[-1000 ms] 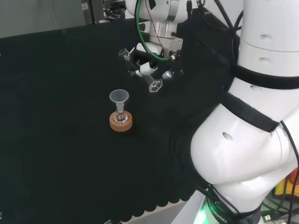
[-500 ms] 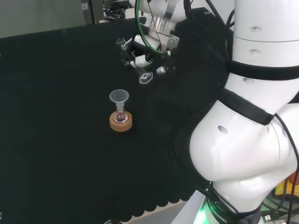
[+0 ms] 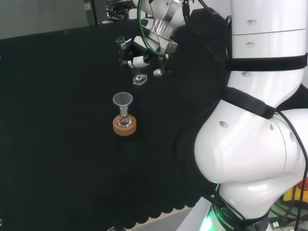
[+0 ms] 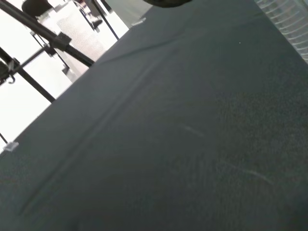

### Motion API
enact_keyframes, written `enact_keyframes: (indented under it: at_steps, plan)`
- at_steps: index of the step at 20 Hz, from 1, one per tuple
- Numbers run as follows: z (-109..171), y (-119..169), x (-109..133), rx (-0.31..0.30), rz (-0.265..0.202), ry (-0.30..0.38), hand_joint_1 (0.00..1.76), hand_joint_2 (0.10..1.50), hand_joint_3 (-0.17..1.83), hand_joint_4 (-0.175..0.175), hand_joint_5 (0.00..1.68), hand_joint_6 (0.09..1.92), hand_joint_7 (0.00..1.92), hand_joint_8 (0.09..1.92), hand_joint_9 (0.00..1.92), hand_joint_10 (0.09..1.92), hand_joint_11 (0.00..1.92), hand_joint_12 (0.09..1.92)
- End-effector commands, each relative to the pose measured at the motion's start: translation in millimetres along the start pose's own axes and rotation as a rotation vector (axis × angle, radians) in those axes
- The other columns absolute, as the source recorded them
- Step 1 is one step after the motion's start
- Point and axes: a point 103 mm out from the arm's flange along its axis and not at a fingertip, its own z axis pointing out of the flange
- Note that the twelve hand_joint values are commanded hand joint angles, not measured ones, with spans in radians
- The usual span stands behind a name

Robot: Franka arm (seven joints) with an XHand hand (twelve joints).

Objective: Put the graduated cylinder back on the table.

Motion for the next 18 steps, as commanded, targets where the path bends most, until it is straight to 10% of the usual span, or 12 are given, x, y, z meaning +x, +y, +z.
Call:
enact_keyframes:
  at_steps: [1, 18]
  plan:
    - [14, 20, -10, -0.042, -0.022, 0.098, 1.26, 1.11, 0.0, -0.175, 0.98, 1.01, 1.0, 1.0, 1.4, 0.09, 1.22, 0.75]
    - [27, 32, -19, -0.074, -0.019, 0.178, 1.26, 1.11, 0.0, -0.175, 0.97, 1.01, 0.99, 1.01, 1.39, 0.09, 1.2, 0.76]
